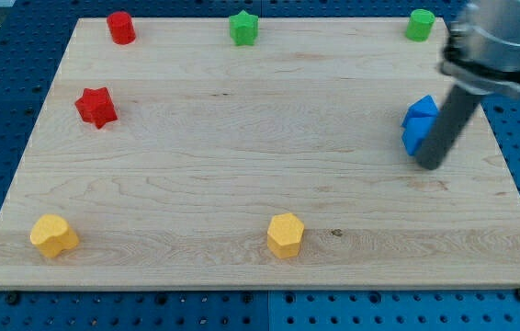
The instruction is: Push the yellow blocks close together
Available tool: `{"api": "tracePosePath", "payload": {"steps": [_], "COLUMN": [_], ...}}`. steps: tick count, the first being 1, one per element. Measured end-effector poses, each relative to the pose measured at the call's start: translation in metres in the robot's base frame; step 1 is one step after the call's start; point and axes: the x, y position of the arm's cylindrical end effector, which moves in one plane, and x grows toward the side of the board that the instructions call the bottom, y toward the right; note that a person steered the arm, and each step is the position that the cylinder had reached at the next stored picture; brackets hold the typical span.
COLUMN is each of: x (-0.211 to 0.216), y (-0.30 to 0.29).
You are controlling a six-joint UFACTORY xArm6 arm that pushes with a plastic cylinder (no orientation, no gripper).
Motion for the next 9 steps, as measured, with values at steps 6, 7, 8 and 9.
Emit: {"api": "tracePosePath", "payload": {"steps": [6, 7, 8, 9], "x": [0.134, 0.137, 0.137, 0.136], "y": [-0.212, -0.171, -0.176, -0.182]}}
